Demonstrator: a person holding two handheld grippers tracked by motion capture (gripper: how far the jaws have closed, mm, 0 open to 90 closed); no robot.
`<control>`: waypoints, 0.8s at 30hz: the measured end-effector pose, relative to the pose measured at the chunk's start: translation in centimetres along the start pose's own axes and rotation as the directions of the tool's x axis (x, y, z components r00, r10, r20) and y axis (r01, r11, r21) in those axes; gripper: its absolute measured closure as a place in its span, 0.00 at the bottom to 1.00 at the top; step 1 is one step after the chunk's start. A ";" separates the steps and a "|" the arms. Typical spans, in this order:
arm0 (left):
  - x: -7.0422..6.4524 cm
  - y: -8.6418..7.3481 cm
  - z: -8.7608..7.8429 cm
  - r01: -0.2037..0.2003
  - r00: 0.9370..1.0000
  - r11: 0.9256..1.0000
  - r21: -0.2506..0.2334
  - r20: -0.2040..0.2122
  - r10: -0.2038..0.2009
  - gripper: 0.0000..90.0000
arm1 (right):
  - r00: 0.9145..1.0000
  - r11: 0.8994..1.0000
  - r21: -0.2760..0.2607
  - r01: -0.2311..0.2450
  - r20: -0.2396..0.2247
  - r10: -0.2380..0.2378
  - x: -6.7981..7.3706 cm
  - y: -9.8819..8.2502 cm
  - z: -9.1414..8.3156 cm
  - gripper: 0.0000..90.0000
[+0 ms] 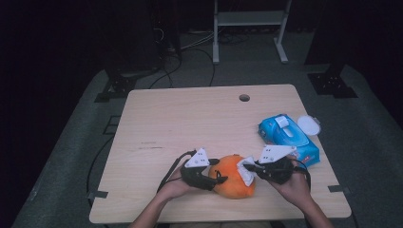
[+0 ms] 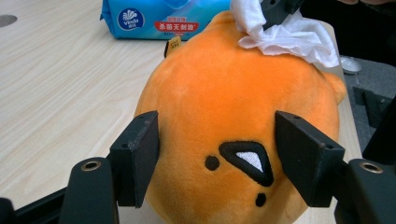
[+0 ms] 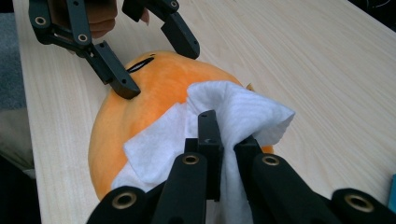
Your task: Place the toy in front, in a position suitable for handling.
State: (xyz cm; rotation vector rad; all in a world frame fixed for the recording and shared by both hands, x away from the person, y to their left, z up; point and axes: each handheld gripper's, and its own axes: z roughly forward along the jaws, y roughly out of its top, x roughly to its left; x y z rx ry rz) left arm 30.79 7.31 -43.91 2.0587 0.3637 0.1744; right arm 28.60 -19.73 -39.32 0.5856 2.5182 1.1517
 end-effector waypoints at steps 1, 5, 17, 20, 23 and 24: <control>-0.2 0.2 0.0 -0.021 1.000 1.000 -0.012 0.001 0.021 0.34 | 1.000 1.000 0.000 0.000 0.000 0.000 0.0 0.0 0.1 0.95; -1.0 0.6 0.3 -0.095 0.995 0.994 -0.052 0.024 0.097 0.27 | 1.000 1.000 -0.022 0.009 -0.015 -0.010 0.6 0.4 0.8 0.95; 1.0 -0.3 -0.2 0.061 0.997 0.998 0.006 -0.046 -0.060 0.39 | 0.999 0.999 -0.014 -0.038 -0.022 0.038 -0.3 -0.4 0.1 0.95; 1.4 -0.7 -0.5 0.098 0.993 0.995 -0.005 -0.060 -0.098 0.38 | 0.993 0.998 -0.043 -0.056 -0.105 0.051 0.2 -0.2 -0.1 0.95; 1.5 -1.0 -0.5 0.094 0.995 0.995 -0.012 -0.043 -0.095 0.38 | 0.994 0.999 -0.036 -0.016 -0.108 0.012 1.2 0.5 0.3 0.95; 1.5 -1.0 -0.5 0.090 0.995 0.996 -0.015 -0.034 -0.091 0.39 | 0.995 0.999 -0.036 -0.020 -0.102 0.017 1.1 0.6 0.3 0.95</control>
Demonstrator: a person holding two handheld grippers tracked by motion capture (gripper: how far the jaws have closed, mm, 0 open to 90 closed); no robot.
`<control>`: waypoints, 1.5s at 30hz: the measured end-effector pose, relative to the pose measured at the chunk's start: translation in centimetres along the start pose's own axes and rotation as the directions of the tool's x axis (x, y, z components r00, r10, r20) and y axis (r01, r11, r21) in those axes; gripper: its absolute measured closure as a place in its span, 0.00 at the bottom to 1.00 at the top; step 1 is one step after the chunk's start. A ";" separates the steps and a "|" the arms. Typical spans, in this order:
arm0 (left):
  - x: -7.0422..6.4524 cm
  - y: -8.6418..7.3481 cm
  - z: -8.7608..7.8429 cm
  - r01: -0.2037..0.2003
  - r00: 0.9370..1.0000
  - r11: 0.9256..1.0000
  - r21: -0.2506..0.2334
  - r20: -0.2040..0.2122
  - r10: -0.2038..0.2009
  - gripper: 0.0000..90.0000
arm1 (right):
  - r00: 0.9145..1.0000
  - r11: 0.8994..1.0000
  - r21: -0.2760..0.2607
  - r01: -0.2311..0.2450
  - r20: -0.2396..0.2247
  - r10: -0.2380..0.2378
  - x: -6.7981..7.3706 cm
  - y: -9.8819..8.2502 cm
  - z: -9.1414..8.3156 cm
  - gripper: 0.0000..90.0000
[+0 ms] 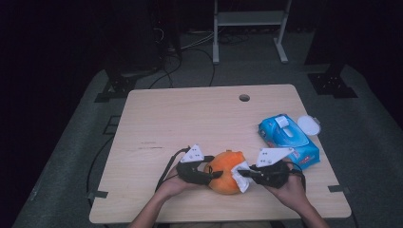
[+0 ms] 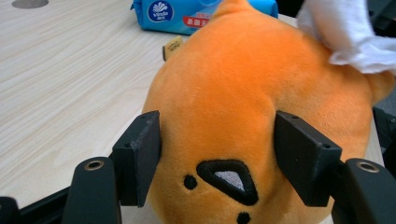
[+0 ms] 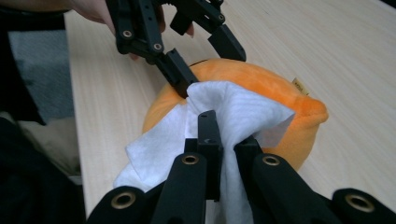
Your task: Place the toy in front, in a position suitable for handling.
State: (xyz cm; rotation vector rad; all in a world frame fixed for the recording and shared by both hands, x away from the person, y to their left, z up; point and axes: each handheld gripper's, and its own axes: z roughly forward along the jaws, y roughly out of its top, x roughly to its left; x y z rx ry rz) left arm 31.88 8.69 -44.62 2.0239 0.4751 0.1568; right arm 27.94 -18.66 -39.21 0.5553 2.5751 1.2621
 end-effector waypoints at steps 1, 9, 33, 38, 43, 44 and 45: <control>0.0 0.0 0.0 -0.008 1.000 1.000 0.003 0.009 0.008 0.39 | 1.000 1.000 -0.006 -0.006 0.008 0.006 -0.3 0.0 0.0 0.95; -0.5 0.0 0.2 -0.018 1.000 1.000 -0.001 0.005 0.018 0.37 | 0.994 0.995 -0.010 -0.096 0.048 0.096 -2.5 -1.4 -0.5 0.95; -2.3 0.5 0.5 -0.116 0.992 0.993 0.004 0.041 0.116 0.36 | 0.995 0.997 0.022 -0.078 0.069 0.076 -2.8 -1.5 -0.3 0.95; -2.8 0.4 0.6 -0.147 0.987 0.989 0.018 0.074 0.145 0.37 | 0.998 0.999 0.001 -0.044 0.037 0.044 -1.6 -0.6 -0.4 0.95; -3.0 0.4 0.5 -0.175 0.981 0.984 0.032 0.093 0.171 0.34 | 0.999 1.000 0.016 -0.027 0.035 0.026 -1.3 -0.3 0.1 0.95; -2.9 0.5 0.4 -0.174 0.980 0.984 0.028 0.102 0.170 0.32 | 0.999 0.999 0.019 -0.031 0.020 0.030 -1.4 -0.5 0.1 0.95; -2.8 0.8 0.1 -0.157 0.982 0.987 0.016 0.112 0.155 0.29 | 1.000 0.999 0.025 -0.025 0.009 0.025 -1.4 -0.6 0.2 0.95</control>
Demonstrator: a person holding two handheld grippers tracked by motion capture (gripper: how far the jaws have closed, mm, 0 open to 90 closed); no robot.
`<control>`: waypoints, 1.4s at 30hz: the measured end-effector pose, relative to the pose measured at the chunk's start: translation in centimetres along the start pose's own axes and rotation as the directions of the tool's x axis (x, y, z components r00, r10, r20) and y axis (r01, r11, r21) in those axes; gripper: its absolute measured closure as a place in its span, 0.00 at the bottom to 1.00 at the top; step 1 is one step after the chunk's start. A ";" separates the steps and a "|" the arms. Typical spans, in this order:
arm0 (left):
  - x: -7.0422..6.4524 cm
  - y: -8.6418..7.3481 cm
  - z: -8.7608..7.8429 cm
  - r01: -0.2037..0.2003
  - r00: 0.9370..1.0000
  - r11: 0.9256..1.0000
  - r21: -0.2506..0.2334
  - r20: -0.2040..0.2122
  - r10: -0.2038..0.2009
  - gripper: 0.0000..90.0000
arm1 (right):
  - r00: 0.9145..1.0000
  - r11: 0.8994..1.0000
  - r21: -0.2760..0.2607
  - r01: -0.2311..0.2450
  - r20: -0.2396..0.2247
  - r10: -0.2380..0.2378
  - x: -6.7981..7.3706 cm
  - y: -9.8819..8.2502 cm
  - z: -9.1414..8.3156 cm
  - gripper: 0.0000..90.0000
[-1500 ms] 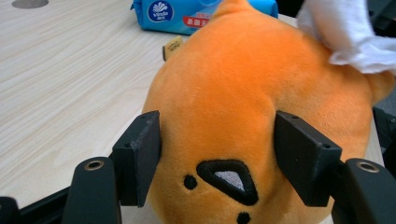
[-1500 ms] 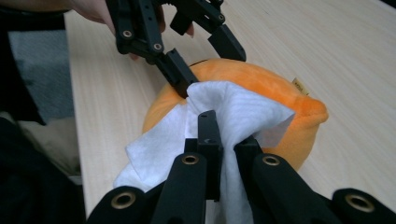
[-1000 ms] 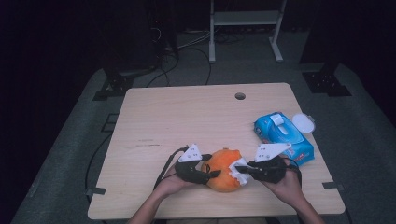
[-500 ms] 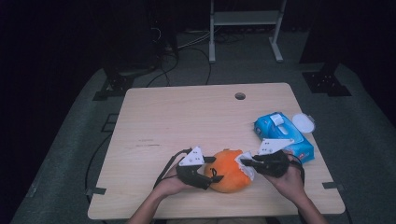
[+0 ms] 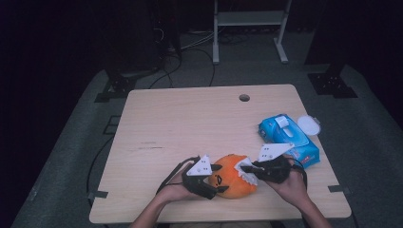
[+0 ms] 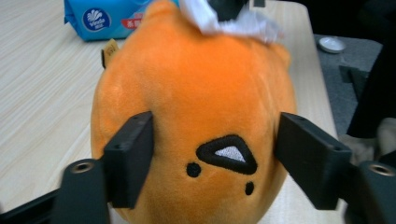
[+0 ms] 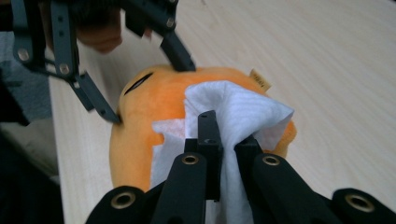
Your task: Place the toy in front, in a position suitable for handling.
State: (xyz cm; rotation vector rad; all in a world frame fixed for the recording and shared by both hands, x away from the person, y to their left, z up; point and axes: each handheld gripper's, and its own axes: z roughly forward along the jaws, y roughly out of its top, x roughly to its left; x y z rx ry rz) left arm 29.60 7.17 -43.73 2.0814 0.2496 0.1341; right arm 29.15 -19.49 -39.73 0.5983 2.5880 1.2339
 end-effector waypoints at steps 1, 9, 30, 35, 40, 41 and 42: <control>0.2 0.2 -0.2 0.031 0.999 0.999 -0.032 0.008 -0.031 0.25 | 1.000 1.000 0.008 0.005 -0.014 -0.005 0.1 -0.1 0.0 0.95; 0.3 0.0 0.7 0.052 0.997 0.998 -0.026 -0.050 -0.053 0.30 | 0.998 1.000 -0.001 0.009 -0.054 -0.009 0.3 -0.1 -0.2 0.95; 0.1 0.8 -0.1 0.064 0.997 0.996 -0.056 -0.037 -0.066 0.20 | 0.992 0.999 -0.022 -0.038 -0.118 0.035 -0.8 -0.5 -0.8 0.95; -0.3 0.4 0.6 0.087 0.995 0.995 -0.041 -0.042 -0.089 0.29 | 0.997 0.999 -0.021 -0.040 -0.070 0.039 -0.7 -0.2 -0.6 0.95; -1.3 0.6 1.1 0.050 0.997 0.999 -0.018 -0.056 -0.051 0.30 | 0.995 0.995 -0.010 -0.102 0.010 0.102 -2.0 -1.1 -0.7 0.95; -1.5 0.7 1.1 0.039 0.997 0.999 -0.009 -0.060 -0.039 0.30 | 0.994 0.994 -0.012 -0.108 0.013 0.108 -2.0 -1.1 -0.7 0.95; -1.6 0.8 1.2 0.031 0.998 1.000 -0.002 -0.062 -0.031 0.30 | 0.994 0.994 -0.012 -0.106 0.012 0.106 -1.8 -0.9 -0.7 0.95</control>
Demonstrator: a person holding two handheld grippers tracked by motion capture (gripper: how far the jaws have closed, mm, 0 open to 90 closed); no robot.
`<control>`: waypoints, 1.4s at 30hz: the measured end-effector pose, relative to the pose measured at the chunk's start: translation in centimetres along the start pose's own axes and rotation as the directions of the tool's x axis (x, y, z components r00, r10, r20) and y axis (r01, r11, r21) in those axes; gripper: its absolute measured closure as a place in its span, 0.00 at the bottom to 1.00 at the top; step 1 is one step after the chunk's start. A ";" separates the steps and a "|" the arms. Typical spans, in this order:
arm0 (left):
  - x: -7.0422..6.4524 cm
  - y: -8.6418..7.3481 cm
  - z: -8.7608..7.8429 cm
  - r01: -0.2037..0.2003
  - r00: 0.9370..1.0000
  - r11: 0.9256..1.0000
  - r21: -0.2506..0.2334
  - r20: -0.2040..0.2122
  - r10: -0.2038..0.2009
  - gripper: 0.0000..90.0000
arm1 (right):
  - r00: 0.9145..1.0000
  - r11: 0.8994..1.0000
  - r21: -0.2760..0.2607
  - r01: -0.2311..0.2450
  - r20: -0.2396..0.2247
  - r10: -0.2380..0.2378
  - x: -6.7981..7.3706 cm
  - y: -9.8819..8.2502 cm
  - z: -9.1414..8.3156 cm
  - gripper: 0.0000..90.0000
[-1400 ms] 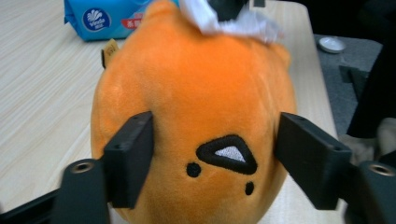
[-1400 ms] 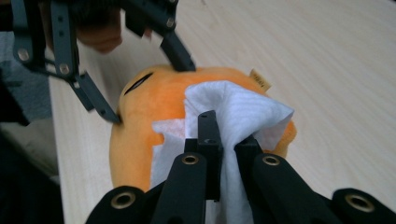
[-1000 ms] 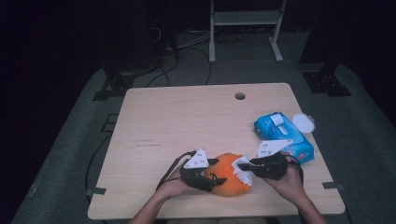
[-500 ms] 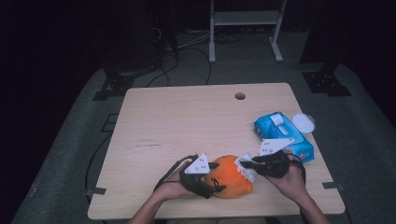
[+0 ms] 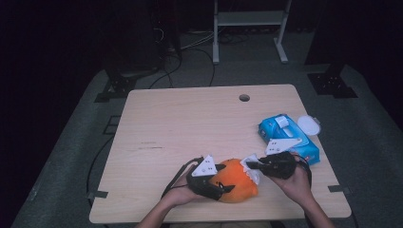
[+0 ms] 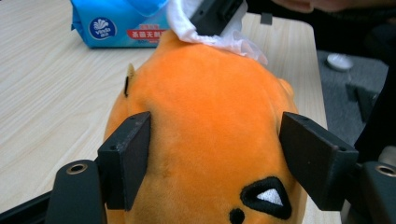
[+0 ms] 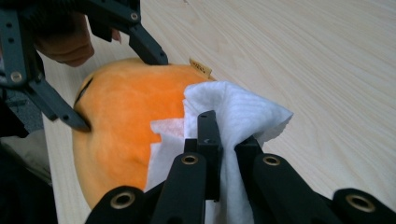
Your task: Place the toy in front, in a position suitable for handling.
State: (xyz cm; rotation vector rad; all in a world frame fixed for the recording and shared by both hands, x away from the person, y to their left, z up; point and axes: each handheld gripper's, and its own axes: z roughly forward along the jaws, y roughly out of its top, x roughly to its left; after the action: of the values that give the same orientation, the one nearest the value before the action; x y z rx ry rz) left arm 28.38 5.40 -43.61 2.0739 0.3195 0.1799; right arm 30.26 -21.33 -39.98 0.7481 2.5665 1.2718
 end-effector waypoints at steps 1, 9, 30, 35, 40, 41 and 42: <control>-0.1 0.0 0.0 -0.004 1.000 1.000 0.002 0.002 0.004 0.30 | 1.000 1.000 -0.001 0.016 0.007 -0.016 0.4 0.2 0.0 0.95; 0.7 0.3 -0.6 0.020 0.999 1.000 -0.019 0.050 -0.019 0.22 | 0.998 0.999 0.040 0.037 -0.045 -0.035 0.8 0.6 0.5 0.95; 1.0 0.4 -0.7 -0.046 0.992 0.998 -0.045 -0.122 0.040 0.44 | 0.998 0.998 -0.053 0.044 -0.049 -0.046 1.7 1.3 0.3 0.95; 1.1 0.0 -0.8 -0.049 0.993 0.998 -0.040 -0.107 0.045 0.42 | 0.999 0.999 -0.041 0.033 -0.007 -0.033 1.3 0.8 0.4 0.95; 0.9 0.1 -0.6 -0.072 0.993 0.997 -0.042 -0.101 0.068 0.40 | 0.999 0.999 -0.031 -0.020 0.036 0.021 -0.2 -0.2 -0.1 0.95; 0.8 0.2 -0.5 -0.083 0.992 0.996 -0.038 -0.101 0.079 0.40 | 0.999 0.999 -0.033 -0.011 0.045 0.013 0.2 -0.1 -0.1 0.95; 0.6 0.3 -0.4 -0.097 0.991 0.995 -0.035 -0.100 0.093 0.40 | 0.999 0.999 -0.039 0.002 0.045 0.000 0.6 0.2 -0.1 0.95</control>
State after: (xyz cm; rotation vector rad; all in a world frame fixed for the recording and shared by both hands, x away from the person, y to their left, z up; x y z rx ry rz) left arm 28.87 5.80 -43.15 2.0458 0.2749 0.3444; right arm 29.79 -21.03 -39.69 0.7585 2.4986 1.2861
